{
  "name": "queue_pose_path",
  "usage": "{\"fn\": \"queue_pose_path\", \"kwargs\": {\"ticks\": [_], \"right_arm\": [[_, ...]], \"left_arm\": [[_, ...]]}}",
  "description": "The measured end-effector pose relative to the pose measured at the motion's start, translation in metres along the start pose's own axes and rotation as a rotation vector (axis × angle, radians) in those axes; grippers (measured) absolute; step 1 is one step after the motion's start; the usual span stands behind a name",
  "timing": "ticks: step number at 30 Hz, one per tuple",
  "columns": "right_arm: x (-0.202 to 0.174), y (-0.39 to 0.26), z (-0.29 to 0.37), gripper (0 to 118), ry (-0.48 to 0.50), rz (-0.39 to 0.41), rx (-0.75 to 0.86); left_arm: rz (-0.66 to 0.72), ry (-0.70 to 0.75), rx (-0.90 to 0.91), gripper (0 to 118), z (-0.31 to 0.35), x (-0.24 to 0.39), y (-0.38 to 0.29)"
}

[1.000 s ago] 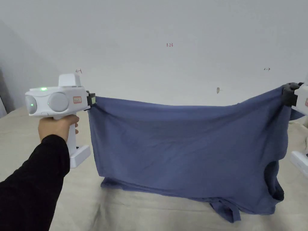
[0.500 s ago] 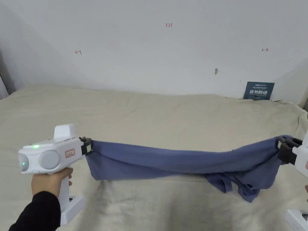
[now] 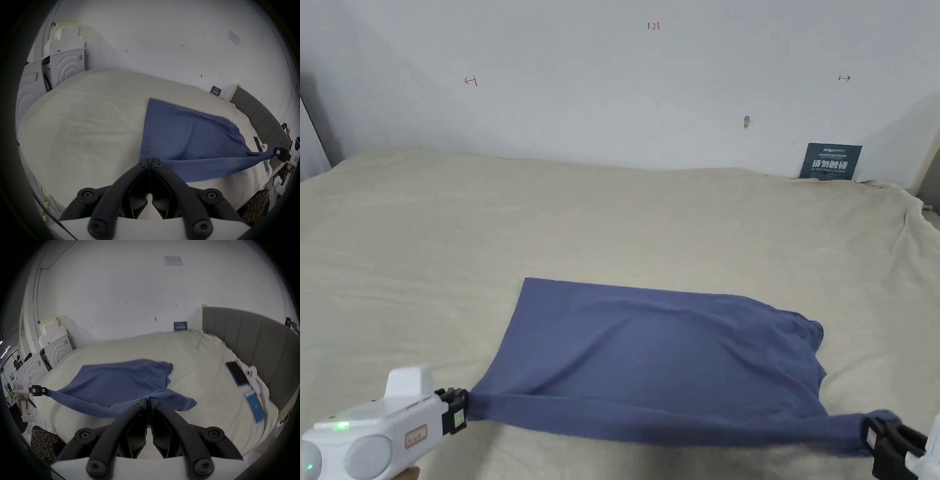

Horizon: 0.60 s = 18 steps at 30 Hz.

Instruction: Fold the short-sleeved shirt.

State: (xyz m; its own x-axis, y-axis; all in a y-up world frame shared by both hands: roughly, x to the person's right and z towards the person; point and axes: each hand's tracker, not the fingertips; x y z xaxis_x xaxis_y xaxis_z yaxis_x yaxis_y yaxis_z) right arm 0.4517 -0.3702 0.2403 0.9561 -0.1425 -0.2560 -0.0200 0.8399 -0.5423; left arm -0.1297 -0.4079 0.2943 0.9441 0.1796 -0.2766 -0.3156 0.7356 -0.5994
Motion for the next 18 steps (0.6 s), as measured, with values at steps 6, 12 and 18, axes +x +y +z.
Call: {"fn": "queue_pose_path", "kwargs": {"ticks": [6,12,18], "right_arm": [[-0.014,-0.044,0.027,2,-0.019,-0.062,-0.069],[-0.007,-0.068,0.026,2,-0.047,-0.087,-0.114],[-0.011,-0.085,-0.009,2,-0.126,-0.105,-0.246]], "left_arm": [[-0.010,0.023,-0.057,0,0.011,-0.013,-0.042],[-0.058,0.044,-0.093,0,0.004,-0.017,-0.061],[-0.089,0.080,-0.153,0,-0.018,-0.012,-0.079]]}}
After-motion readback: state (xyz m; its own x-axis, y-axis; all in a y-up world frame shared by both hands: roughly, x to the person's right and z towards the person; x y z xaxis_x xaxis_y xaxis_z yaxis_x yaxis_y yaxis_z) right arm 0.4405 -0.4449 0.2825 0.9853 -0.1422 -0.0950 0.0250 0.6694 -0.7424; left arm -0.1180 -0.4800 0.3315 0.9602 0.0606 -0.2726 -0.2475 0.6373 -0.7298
